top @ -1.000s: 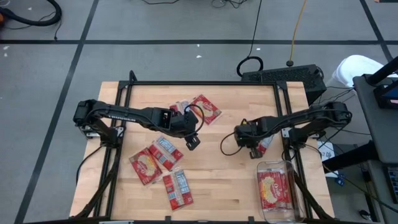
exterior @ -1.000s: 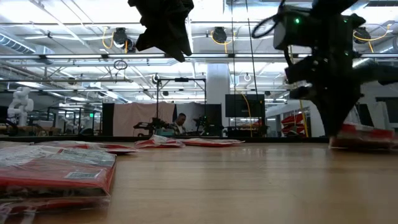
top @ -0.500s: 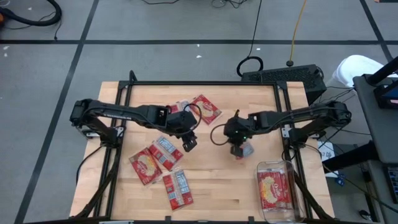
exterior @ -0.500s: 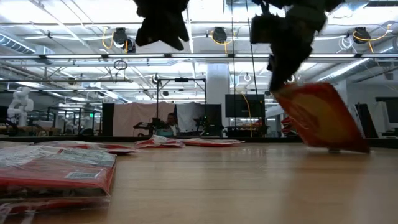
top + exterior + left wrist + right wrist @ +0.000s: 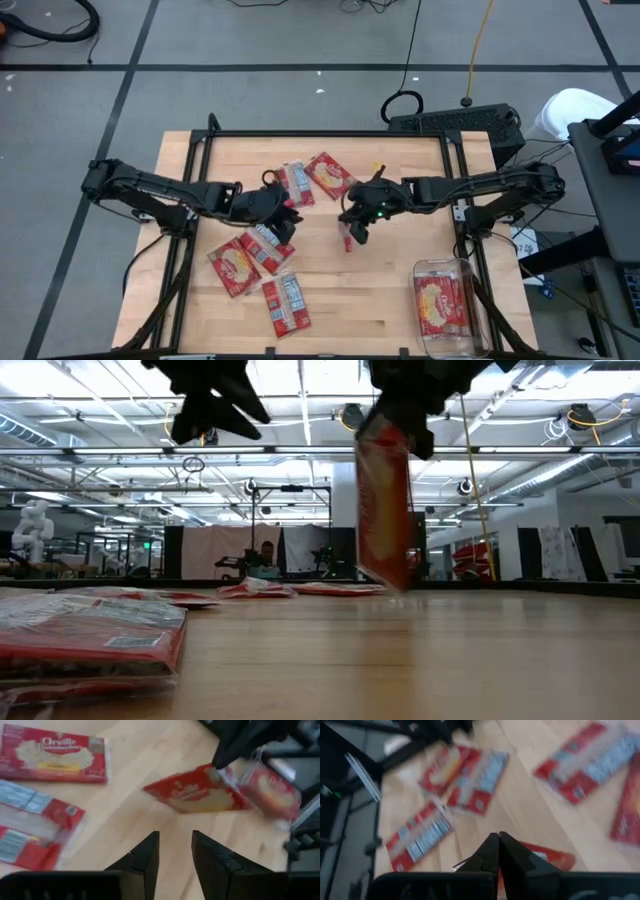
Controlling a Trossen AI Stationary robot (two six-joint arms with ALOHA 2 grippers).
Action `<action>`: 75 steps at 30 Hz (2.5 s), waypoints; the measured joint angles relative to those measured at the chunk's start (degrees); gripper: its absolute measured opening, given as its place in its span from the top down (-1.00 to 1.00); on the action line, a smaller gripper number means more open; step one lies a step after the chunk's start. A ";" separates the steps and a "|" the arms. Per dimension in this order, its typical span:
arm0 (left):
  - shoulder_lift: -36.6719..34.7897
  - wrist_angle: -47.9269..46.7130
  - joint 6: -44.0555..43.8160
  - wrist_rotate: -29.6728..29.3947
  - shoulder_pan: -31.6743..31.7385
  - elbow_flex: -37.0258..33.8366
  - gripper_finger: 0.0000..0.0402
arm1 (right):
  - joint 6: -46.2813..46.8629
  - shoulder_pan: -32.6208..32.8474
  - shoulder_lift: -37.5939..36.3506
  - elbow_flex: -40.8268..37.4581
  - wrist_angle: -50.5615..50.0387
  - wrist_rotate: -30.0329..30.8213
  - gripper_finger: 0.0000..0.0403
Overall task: Sort popcorn bags into baskets
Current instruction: Put the popcorn bag into the transparent bin
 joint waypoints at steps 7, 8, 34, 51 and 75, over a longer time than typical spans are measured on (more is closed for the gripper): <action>-0.20 15.36 -1.39 -1.95 -4.64 -7.43 0.22 | -1.09 -1.10 0.00 -0.07 7.01 -0.16 1.00; -0.18 15.34 -0.65 -3.52 -5.27 -7.78 0.17 | -1.52 -1.22 0.00 -0.04 7.99 -0.30 1.00; 0.32 29.85 -28.41 -5.79 -3.69 -7.53 0.03 | -4.66 -8.27 -7.79 -0.07 28.25 0.05 1.00; 13.10 84.75 -47.11 3.84 11.15 -7.52 -0.15 | -14.63 -12.25 -17.12 -0.07 39.85 9.19 1.00; 27.57 86.07 -66.00 -0.74 14.23 9.53 -0.11 | -17.04 -14.35 -17.42 -0.07 41.13 9.17 1.00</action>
